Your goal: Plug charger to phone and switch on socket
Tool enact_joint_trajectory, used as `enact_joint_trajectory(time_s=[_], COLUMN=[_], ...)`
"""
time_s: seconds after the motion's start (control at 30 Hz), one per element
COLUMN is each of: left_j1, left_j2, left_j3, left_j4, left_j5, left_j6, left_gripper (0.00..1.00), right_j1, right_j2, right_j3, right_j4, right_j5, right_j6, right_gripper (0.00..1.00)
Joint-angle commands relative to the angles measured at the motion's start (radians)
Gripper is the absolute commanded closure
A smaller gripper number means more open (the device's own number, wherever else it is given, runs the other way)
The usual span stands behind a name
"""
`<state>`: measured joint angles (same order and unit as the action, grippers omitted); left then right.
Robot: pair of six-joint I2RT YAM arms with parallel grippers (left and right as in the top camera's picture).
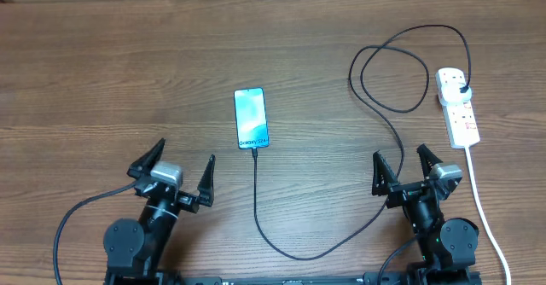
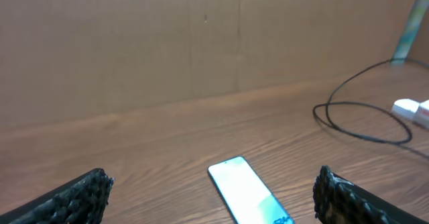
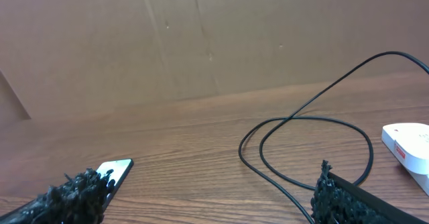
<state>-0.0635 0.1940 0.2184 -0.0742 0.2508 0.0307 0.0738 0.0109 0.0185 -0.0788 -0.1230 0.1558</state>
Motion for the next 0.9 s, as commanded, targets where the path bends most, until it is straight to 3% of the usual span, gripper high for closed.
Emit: enact_joint_trajectory(time_s=[0.0,0.23,0.87], left_j1=[0.009,0.02,0.019], left_j2=[-0.055,-0.192,-0.19], left_j3=[-0.056,-0.186,-0.214], left_j4=[0.005,0.044,0.021], left_j5=[0.009,0.009,0.005], left_j6=[0.08,0.116,0.123], left_gripper=[0.0,0.01,0.01], right_j1=[0.005,0.005,0.005], right_j2=[-0.008,-0.008,-0.008], right_j3=[-0.011,-0.011,-0.011], right_j4=[0.005,0.005,0.005], right_j5=[0.009,0.009,0.009], right_j6=[-0.004,-0.004,-0.004], right_gripper=[0.0,0.0,0.0])
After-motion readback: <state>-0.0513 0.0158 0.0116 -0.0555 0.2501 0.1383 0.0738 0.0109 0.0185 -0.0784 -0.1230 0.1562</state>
